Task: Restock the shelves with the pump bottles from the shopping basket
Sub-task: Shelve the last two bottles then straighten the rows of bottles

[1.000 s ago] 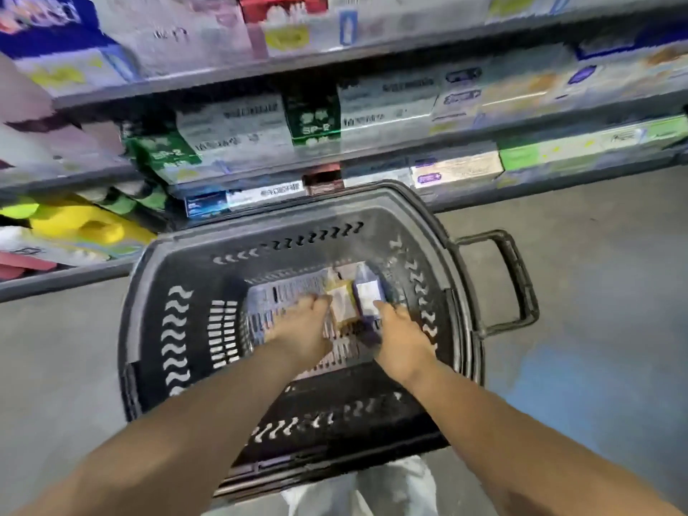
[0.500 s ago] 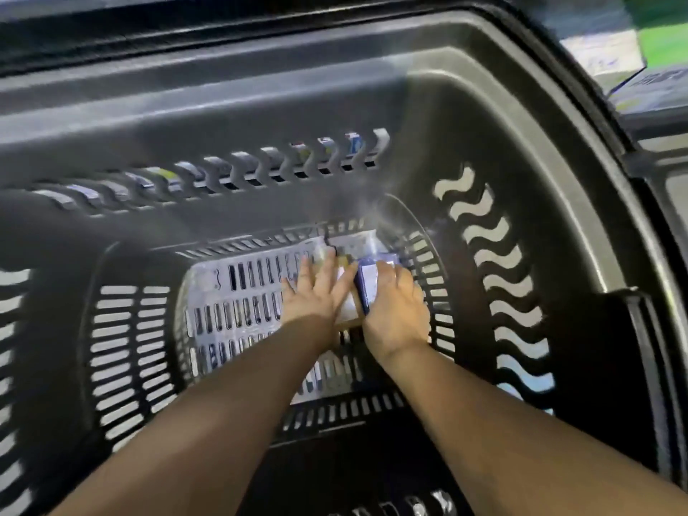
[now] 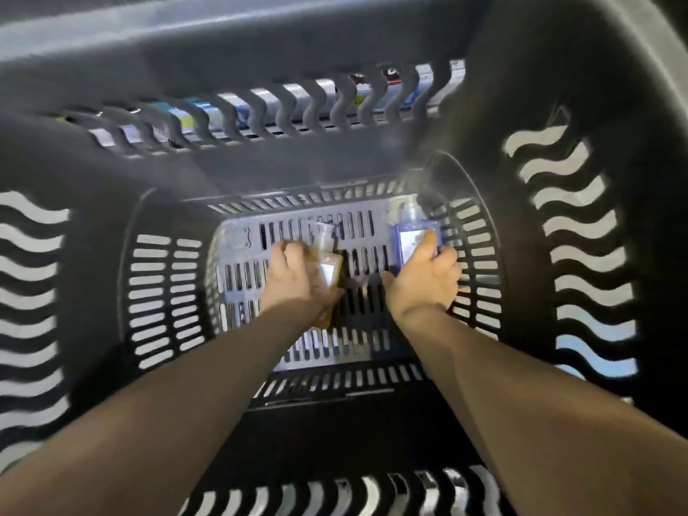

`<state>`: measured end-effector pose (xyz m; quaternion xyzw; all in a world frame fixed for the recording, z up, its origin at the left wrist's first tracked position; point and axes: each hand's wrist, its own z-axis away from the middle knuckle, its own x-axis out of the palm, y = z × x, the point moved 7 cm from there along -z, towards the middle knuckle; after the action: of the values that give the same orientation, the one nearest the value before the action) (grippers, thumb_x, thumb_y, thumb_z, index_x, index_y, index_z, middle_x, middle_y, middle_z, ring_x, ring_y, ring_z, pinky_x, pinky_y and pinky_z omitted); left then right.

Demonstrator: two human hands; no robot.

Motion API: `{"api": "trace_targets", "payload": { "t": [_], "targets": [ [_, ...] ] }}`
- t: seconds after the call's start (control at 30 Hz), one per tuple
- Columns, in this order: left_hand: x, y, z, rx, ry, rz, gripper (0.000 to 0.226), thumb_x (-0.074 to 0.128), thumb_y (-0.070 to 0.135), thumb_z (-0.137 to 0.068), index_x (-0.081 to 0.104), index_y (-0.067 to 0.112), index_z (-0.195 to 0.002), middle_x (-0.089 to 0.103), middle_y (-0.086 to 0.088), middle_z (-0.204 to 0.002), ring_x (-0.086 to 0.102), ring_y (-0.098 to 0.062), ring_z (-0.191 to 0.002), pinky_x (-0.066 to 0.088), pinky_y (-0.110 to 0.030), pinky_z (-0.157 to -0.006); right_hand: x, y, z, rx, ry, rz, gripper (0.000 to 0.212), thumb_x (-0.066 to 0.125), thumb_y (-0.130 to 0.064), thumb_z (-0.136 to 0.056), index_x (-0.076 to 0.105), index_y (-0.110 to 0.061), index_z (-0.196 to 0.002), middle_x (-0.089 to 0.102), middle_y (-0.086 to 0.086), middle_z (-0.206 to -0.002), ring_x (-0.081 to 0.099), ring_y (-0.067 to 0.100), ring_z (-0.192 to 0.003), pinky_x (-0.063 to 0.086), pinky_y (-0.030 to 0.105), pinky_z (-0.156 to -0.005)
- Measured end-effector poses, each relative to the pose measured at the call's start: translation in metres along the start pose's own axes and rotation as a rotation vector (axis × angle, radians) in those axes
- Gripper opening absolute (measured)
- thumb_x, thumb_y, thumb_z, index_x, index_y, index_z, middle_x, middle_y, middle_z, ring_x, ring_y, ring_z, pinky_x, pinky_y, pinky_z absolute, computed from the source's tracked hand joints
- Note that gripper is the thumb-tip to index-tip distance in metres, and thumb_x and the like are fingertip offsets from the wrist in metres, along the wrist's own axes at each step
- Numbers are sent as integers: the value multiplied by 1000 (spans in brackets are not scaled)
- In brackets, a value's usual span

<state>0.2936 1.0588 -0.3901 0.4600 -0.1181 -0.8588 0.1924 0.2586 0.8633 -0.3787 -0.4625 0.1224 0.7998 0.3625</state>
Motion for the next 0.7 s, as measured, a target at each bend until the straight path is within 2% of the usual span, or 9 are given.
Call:
{"api": "trace_targets", "payload": {
  "t": [0.07, 0.17, 0.23, 0.33, 0.43, 0.53, 0.7],
  "targets": [
    [8, -6, 0, -162, 82, 132, 88, 83, 37, -60, 24, 25, -124, 33, -4, -126, 47, -24, -109, 51, -42, -88, 5, 2, -4, 16, 28, 42, 83, 61, -28, -88, 6, -17, -149, 25, 22, -145, 32, 37, -125, 31, 44, -102],
    [20, -15, -3, -249, 69, 154, 91, 82, 39, -60, 24, 24, -128, 41, -7, -125, 47, -26, -112, 49, -46, -92, 6, 9, -11, 25, 9, 53, 92, 67, -36, -82, 7, -18, -149, 29, 22, -143, 31, 38, -127, 29, 46, -103],
    [16, -15, -2, -232, 50, 156, 84, 83, 39, -59, 32, 19, -122, 44, -6, -120, 49, -25, -109, 48, -44, -93, 4, 12, -8, 48, -34, 12, 102, 73, -43, -75, 8, -15, -148, 32, 21, -141, 32, 37, -127, 31, 46, -102],
    [-7, -12, 14, -239, 44, 198, 72, 85, 33, -57, 35, 21, -107, 42, 0, -109, 50, -21, -101, 51, -40, -88, -2, 13, 15, 118, -144, -66, 103, 77, -43, -69, 16, -9, -144, 35, 18, -139, 35, 35, -127, 35, 45, -100],
    [-47, -4, 44, -203, 64, 183, 78, 85, 32, -54, 35, 20, -113, 40, 1, -108, 49, -20, -101, 51, -40, -88, -26, 16, 53, 194, -217, -208, 96, 82, -41, -61, 31, -10, -136, 42, 14, -132, 42, 32, -122, 41, 42, -98],
    [-104, 19, 79, -99, 92, 165, 85, 83, 33, -51, 37, 15, -120, 41, 0, -111, 48, -21, -106, 48, -37, -91, -77, 13, 100, 202, -169, -335, 90, 83, -38, -55, 40, -10, -129, 49, 13, -126, 48, 30, -117, 43, 39, -100],
    [-206, 67, 153, -7, 226, 335, 82, 85, 28, -47, 45, 8, -116, 48, -6, -113, 49, -22, -108, 44, -38, -95, -171, -2, 188, 167, -42, -571, 76, 83, -31, -48, 52, -8, -114, 60, 13, -113, 58, 32, -106, 49, 44, -91]
  ]
}}
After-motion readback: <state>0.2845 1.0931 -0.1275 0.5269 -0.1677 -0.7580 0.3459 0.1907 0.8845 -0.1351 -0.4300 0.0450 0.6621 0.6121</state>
